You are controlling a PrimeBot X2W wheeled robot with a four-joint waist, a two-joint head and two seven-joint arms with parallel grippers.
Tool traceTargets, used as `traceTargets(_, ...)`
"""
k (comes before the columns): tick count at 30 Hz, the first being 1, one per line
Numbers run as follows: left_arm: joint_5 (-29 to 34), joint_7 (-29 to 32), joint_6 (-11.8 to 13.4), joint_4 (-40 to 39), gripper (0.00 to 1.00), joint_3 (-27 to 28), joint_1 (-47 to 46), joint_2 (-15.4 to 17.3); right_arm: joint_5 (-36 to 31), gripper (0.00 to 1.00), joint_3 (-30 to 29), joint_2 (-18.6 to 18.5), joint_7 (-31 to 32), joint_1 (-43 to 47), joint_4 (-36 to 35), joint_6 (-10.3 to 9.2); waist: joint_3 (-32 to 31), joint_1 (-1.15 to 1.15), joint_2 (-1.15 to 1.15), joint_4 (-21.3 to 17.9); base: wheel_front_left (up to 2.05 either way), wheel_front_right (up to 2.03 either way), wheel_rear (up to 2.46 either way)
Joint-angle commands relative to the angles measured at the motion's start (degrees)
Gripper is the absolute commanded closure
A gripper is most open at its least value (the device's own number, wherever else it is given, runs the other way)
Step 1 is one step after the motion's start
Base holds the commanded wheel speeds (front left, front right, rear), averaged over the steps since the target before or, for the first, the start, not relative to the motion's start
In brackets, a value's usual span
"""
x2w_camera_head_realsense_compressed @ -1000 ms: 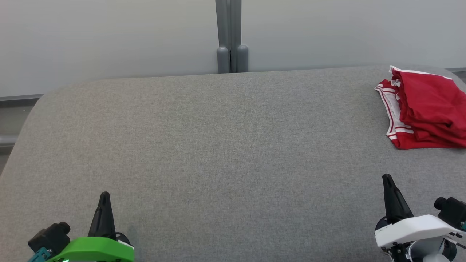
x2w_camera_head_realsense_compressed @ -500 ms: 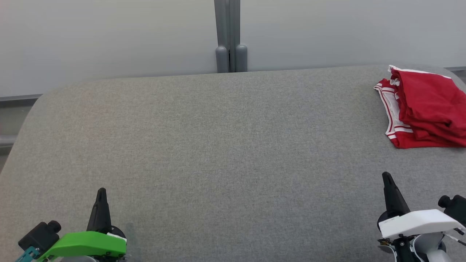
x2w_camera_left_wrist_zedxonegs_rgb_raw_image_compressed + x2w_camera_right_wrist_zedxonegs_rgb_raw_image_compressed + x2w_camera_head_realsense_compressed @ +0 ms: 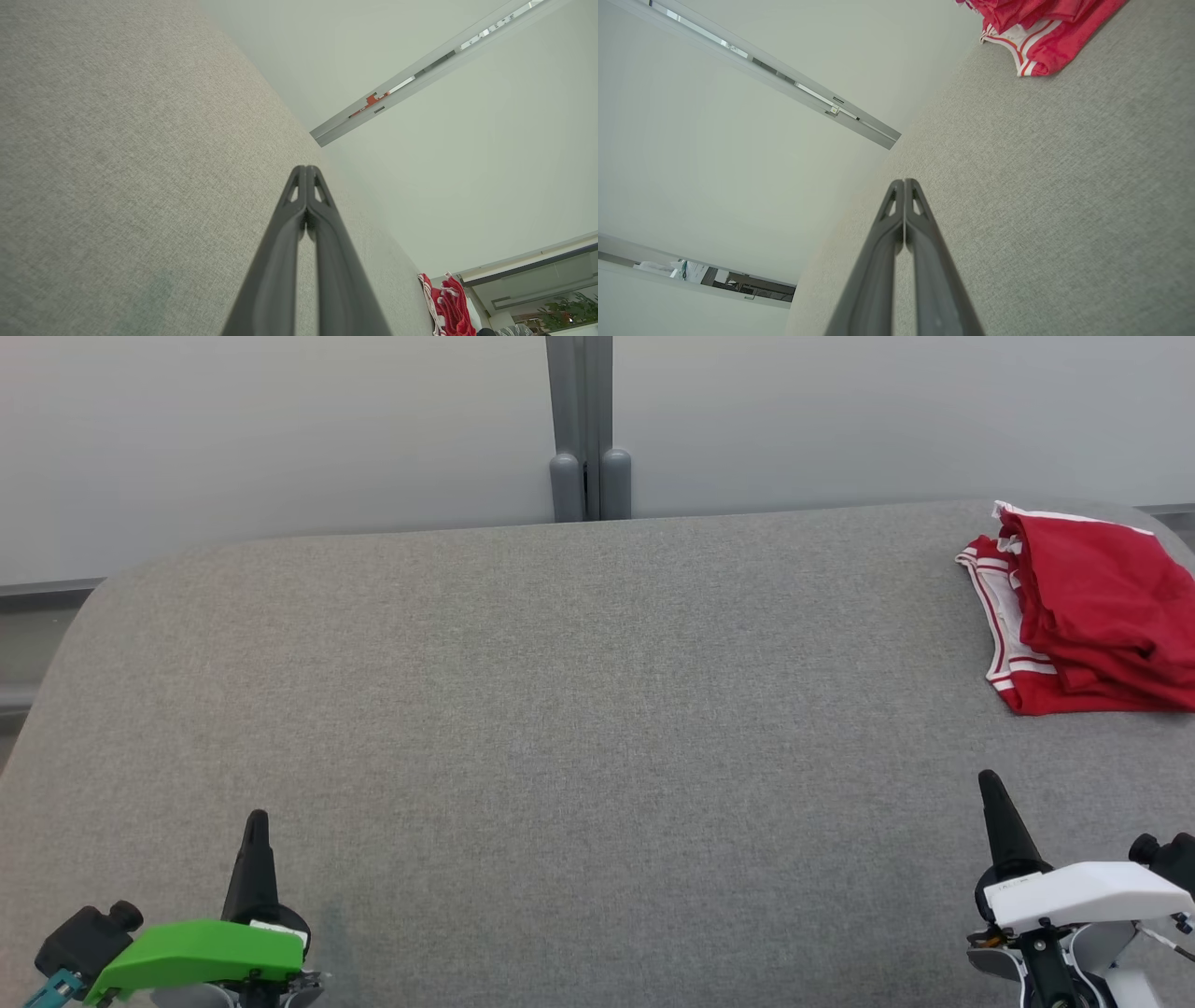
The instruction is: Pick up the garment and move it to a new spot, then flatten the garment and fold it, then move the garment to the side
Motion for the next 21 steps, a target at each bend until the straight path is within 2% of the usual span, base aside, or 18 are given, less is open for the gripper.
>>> traceTargets(1,-1.8,0.4,-0.3,-0.7,1.0,0.4,-1.8,0.3,1.7,1.0,-0.3,0.0,0.5,-1.4,-0.3,0.03,0.0,0.0,0.0,0.0,0.0,0.0,0.0)
traceTargets(21,-13.3,3.5,-0.4,-0.9,1.0,1.1,-2.8,0.3,12.6,1.0,-1.5,0.8,3.5,-2.9,0.7,0.03,0.1,0.0,0.0,-0.3,0.0,0.0,0.0)
